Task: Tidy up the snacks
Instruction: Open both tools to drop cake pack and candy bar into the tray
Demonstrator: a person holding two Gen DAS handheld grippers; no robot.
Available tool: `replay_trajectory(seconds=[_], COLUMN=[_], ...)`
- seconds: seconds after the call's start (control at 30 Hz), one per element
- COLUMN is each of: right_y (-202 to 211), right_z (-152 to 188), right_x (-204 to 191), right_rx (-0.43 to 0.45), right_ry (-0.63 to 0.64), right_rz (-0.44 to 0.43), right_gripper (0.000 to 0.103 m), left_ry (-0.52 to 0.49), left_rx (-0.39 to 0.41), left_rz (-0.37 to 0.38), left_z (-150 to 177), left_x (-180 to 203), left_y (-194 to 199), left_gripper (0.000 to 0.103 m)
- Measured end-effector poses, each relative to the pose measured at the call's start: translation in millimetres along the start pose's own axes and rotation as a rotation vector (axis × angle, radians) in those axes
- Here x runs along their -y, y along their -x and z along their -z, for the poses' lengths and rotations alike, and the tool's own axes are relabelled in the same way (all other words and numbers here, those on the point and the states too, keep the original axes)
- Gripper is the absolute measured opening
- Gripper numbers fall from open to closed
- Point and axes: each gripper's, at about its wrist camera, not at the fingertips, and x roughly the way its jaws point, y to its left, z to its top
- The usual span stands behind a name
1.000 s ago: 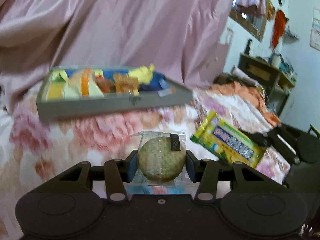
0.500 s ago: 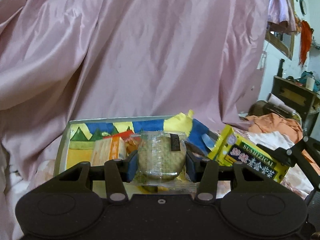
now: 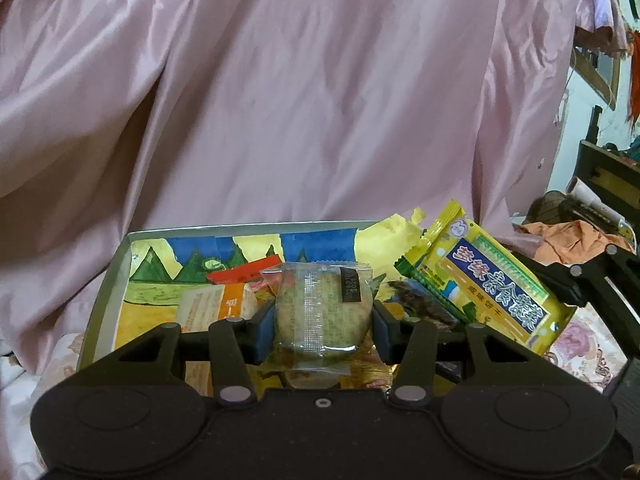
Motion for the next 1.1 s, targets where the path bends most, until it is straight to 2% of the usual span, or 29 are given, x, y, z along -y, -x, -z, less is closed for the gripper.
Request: replay_trajectory(seconds=[0.13, 0.37, 0.43, 0.5, 0.57, 0.67, 0.83, 0.97, 1.1], right_y=[-12, -18, -22, -26, -24, -18, 7, 26, 53], right_z=[4, 9, 8, 7, 7, 8, 8, 3, 0], right_x=[3, 7, 9, 13, 15, 17, 30, 47, 61], right_rx=[-0.047, -0.096, -0.107, -0.115, -0.113, -0.096, -0.071, -0.029, 0.018], right_ry=[-0.050, -0.076, -0.095, -0.110, -0.113, -0.123, -0.202, -0.304, -0.387], right_rz=[-0.007, -0.019, -0.024, -0.025, -0.018, -0.003, 0.031, 0.058, 0.071], right_gripper=[0.052, 0.053, 0.053, 0.055, 0.066, 0.083, 0.093, 0.102, 0.103], left_ry=[-0.038, -0.039, -0.023, -0.003, 0.008, 0.015, 0.060, 0.097, 0.128], left_rx=[-0.010, -0.046, -0.045, -0.040, -0.023, 0.013, 0.096, 0.159, 0.193], left_rz=[-0.025, -0.041, -0.043, -0.053, -0.051, -0.061, -0.092, -0.101, -0.115], left_z=[3, 4, 4, 2, 1, -2, -6, -6, 1], left_x=[3, 7, 7, 7, 7, 9, 6, 1, -2], left_y=[-5, -12, -12, -10, -6, 4, 32, 62, 93], left_gripper=[0.051, 0.052, 0.056, 0.065, 0.078, 0.089, 0.102, 0.102, 0.102])
